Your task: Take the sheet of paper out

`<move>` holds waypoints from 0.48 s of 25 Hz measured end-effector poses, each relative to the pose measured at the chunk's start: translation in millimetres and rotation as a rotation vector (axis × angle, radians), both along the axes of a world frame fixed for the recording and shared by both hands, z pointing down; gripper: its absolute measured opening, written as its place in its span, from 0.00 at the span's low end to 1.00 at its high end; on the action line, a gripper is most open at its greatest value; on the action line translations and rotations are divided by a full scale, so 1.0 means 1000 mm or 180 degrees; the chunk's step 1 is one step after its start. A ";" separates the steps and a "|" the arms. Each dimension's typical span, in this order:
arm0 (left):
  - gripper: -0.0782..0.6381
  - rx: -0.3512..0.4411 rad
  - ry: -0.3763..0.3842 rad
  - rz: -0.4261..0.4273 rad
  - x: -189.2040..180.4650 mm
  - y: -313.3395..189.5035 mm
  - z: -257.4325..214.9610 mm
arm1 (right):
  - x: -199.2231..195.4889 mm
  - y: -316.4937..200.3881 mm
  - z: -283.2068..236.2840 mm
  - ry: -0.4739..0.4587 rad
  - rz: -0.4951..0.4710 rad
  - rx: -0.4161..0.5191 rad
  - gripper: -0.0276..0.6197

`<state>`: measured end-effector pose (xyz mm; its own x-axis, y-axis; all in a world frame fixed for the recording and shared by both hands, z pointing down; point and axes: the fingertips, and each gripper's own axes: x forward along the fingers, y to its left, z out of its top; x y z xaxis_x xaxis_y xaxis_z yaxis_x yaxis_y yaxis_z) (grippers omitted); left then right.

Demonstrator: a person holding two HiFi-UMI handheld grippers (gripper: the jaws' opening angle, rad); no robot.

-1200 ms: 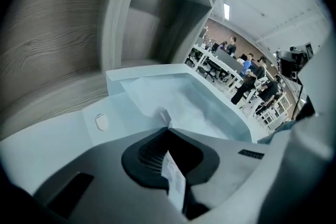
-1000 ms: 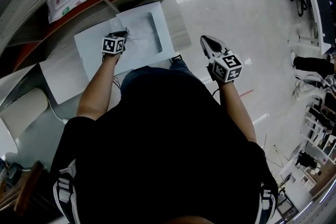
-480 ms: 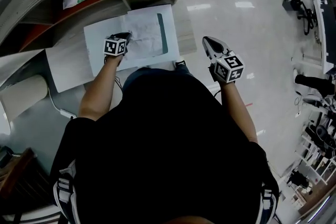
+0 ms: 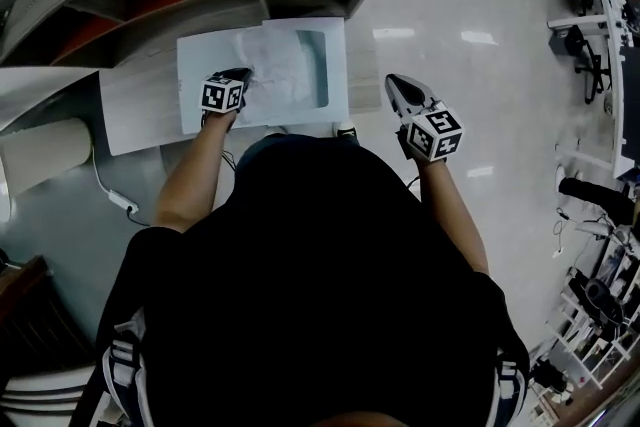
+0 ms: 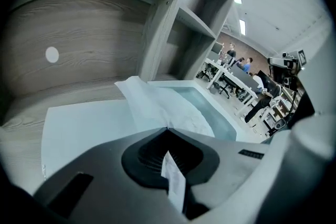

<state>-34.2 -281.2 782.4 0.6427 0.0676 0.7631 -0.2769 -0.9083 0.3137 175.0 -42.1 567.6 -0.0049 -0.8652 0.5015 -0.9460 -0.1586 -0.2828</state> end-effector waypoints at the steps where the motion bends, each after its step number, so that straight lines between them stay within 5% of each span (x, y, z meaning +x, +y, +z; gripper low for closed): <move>1: 0.14 0.0010 0.0002 -0.0032 -0.003 -0.001 -0.001 | 0.000 -0.002 0.000 -0.0002 -0.0028 0.0004 0.06; 12: 0.14 0.0173 0.0047 -0.0295 -0.032 -0.005 -0.026 | -0.009 -0.014 -0.005 -0.0017 -0.0293 0.0088 0.06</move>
